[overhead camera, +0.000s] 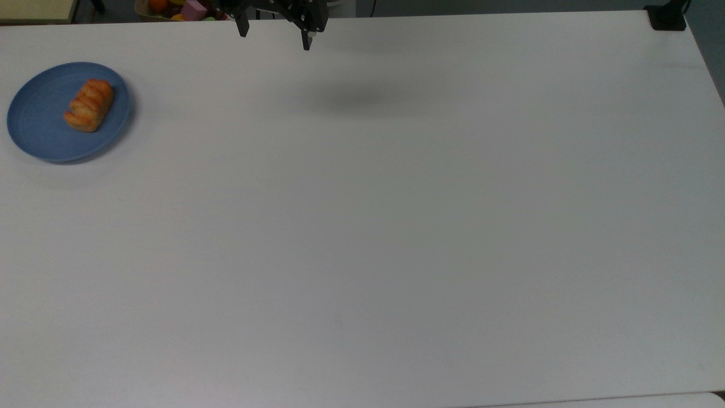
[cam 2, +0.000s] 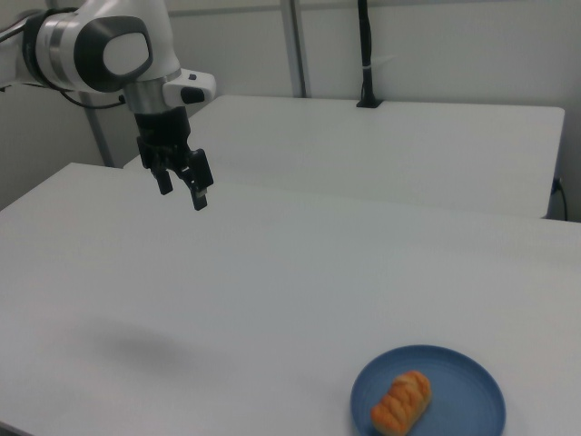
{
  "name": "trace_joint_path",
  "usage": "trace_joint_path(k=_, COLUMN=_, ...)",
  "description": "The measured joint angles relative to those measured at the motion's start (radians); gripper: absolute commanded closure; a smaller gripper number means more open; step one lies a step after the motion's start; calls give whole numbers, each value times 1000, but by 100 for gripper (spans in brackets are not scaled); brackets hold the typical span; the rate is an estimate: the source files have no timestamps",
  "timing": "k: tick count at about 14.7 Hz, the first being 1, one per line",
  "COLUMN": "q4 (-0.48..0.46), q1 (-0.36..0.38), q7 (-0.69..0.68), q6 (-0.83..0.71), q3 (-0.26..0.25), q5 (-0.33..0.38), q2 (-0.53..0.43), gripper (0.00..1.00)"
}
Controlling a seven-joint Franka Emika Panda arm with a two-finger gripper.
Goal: Put the bread on the table
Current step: 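Move the gripper over the orange bread roll on the blue plate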
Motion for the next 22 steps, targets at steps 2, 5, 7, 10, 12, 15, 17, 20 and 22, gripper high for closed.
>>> trace_joint_path(k=2, q4=-1, q1=4, q7=0, q6=-25, q3=3, q5=0, q2=1, gripper=0)
trace_joint_path(k=5, q4=1, q1=4, q7=1, q6=-55, q3=3, q5=0, q2=3, gripper=0)
trace_joint_path(k=7, q4=25, q1=-2, q7=2, q6=-55, q3=0, q5=0, q2=3, gripper=0)
trace_joint_path(k=10, q4=50, q1=-17, q7=2, q6=-55, q3=-1, q5=0, q2=2, gripper=0)
trace_joint_path(k=12, q4=51, q1=-30, q7=2, q6=-55, q3=-2, q5=-2, q2=3, gripper=0)
trace_joint_path(k=15, q4=54, q1=-81, q7=-41, q6=-55, q3=-5, q5=-6, q2=3, gripper=0)
trace_joint_path(k=17, q4=68, q1=-122, q7=-115, q6=-55, q3=-17, q5=-6, q2=3, gripper=0)
trace_joint_path(k=20, q4=74, q1=-139, q7=-250, q6=-44, q3=-126, q5=-6, q2=10, gripper=0)
trace_joint_path(k=22, q4=63, q1=-145, q7=-327, q6=3, q3=-200, q5=-6, q2=39, gripper=0)
